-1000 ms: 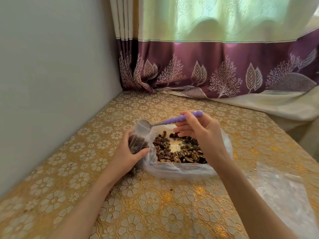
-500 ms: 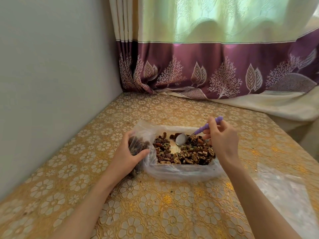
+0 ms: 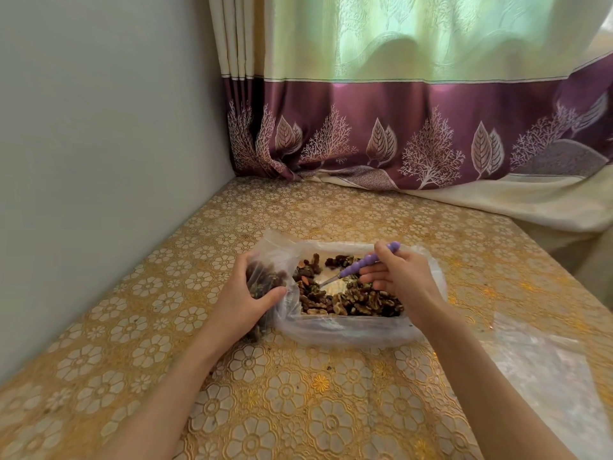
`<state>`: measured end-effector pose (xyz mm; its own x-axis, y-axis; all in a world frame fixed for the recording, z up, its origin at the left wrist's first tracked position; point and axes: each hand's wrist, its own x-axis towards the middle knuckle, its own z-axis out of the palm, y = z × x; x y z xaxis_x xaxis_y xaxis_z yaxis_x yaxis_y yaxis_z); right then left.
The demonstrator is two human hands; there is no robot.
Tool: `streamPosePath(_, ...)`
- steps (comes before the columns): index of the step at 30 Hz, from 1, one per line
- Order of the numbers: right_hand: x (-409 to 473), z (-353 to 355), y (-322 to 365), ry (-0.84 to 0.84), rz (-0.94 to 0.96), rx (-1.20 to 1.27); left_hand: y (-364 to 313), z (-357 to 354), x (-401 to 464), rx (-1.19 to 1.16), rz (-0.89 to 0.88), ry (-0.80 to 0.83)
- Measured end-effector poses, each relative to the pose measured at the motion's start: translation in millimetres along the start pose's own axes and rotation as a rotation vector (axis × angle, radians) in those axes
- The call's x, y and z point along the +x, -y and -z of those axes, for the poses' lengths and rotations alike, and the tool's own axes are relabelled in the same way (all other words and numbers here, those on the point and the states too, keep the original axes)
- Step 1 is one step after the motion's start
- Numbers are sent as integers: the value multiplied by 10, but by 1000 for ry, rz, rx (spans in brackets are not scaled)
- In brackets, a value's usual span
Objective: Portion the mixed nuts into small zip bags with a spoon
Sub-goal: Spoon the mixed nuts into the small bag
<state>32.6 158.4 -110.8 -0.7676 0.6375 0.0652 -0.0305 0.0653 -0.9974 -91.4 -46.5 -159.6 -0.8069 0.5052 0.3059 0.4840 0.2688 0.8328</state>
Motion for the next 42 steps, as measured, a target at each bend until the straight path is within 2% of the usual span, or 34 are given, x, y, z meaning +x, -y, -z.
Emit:
streamPosePath(4, -2, 19, 8, -68, -77, 31, 6, 5, 5, -14, 8, 5)
streamPosePath(9, 29, 125, 54, -177, -80, 106, -7, 8, 1, -19, 10, 14)
streamPosePath(15, 21, 162, 178, -228, 35, 247, -23, 7, -4, -2, 7, 24)
streamPosePath(22, -143, -36, 357, -185, 254, 298, -28, 4, -1, -16, 3, 30)
streamPosePath(30, -317, -315, 370, 59, 493, 170, -46, -2, -13, -69, 6, 16)
streamPosePath(33, -338, -347, 368, 97, 549, 146, -59, 1, -17, -103, -3, -15)
streamPosePath(38, -325, -285, 385, 113, 559, 178, -114, 35, -13, -215, -7, -31)
streamPosePath(42, -253, -236, 349, 7, 413, 339, -149, 122, -18, -309, 6, 88)
